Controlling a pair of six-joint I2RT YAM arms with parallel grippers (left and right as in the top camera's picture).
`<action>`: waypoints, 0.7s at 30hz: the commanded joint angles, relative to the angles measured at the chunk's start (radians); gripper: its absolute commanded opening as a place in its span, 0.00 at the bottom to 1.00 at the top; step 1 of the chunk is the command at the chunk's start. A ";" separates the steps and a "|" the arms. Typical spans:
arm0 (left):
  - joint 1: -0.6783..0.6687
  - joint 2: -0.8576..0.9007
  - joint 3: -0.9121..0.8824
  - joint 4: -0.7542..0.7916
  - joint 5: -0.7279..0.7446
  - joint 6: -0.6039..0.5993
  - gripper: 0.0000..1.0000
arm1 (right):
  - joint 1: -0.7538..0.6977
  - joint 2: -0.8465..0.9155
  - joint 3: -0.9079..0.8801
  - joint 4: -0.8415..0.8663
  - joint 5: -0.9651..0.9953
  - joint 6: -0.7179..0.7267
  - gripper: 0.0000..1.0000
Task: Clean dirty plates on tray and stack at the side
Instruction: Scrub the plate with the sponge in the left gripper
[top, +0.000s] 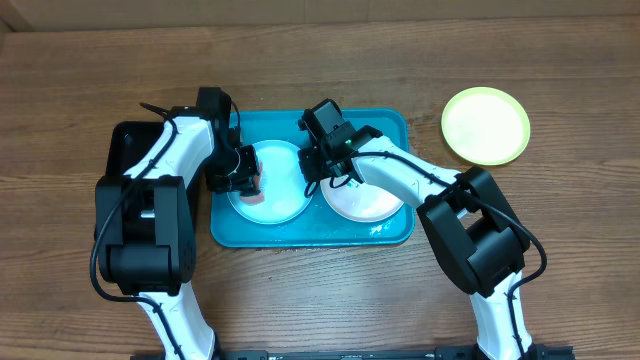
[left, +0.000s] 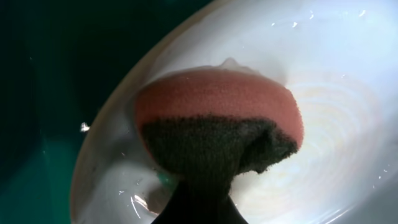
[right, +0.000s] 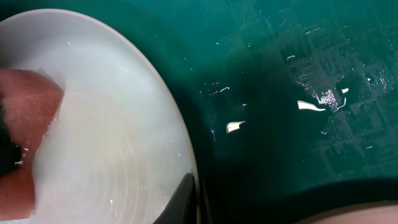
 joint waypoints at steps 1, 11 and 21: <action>-0.008 0.063 -0.005 0.006 -0.167 -0.011 0.04 | 0.002 0.027 -0.007 -0.005 0.006 0.001 0.04; -0.034 0.068 -0.005 0.169 0.104 -0.085 0.04 | 0.002 0.027 -0.007 -0.002 0.006 0.002 0.04; -0.132 0.068 -0.005 0.129 -0.085 0.048 0.17 | 0.002 0.027 -0.007 -0.004 0.006 0.001 0.04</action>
